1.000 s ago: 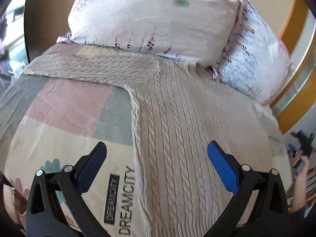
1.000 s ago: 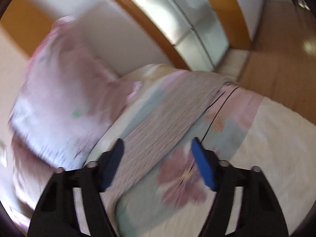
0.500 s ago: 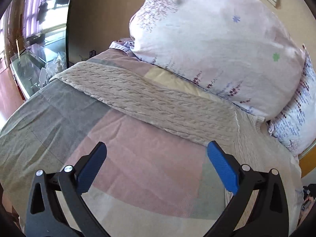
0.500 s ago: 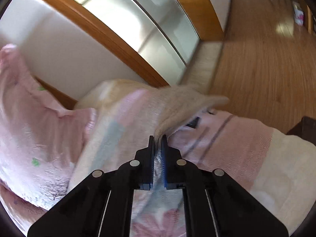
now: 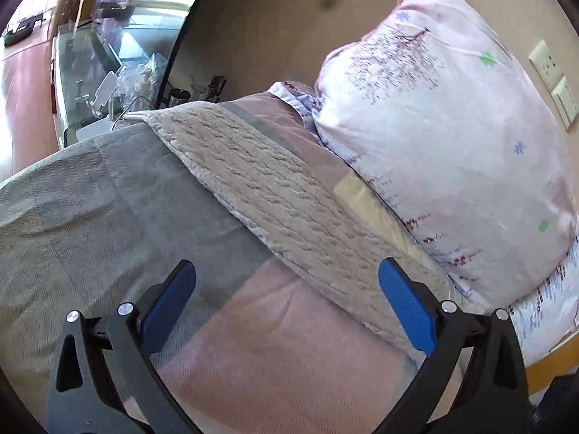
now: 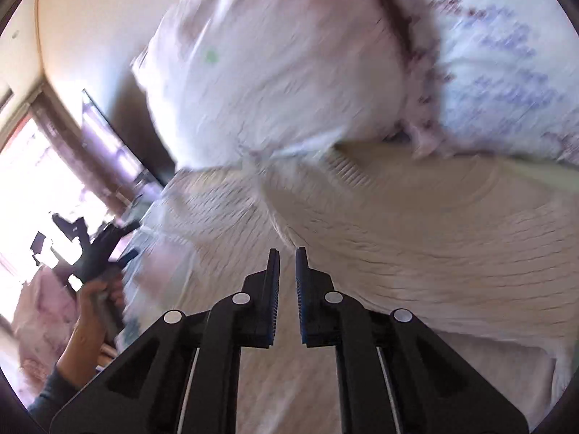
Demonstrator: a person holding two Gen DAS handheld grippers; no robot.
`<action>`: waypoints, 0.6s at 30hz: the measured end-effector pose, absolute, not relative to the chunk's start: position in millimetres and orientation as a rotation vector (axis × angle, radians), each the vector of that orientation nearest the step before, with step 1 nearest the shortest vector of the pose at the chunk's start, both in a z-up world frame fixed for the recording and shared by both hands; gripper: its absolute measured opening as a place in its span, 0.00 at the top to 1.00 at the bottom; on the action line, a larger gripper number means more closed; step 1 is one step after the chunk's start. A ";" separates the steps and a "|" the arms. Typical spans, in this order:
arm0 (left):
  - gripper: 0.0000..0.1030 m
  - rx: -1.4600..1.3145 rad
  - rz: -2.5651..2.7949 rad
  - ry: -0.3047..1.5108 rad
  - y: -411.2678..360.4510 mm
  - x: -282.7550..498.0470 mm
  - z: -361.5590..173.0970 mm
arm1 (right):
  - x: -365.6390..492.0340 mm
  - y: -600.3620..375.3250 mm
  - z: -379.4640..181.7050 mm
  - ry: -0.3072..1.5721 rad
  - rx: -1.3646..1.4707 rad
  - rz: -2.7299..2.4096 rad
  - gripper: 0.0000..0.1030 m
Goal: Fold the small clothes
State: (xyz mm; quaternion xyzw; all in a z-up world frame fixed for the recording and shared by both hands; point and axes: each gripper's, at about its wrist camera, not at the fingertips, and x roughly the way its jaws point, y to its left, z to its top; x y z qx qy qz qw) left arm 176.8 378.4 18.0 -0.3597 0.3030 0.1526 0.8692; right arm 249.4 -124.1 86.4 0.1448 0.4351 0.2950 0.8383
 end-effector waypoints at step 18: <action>0.93 -1.103 0.449 0.559 481.0 217.0 -0.7 | 210.8 -281.9 80.5 0.779 0.403 0.197 0.39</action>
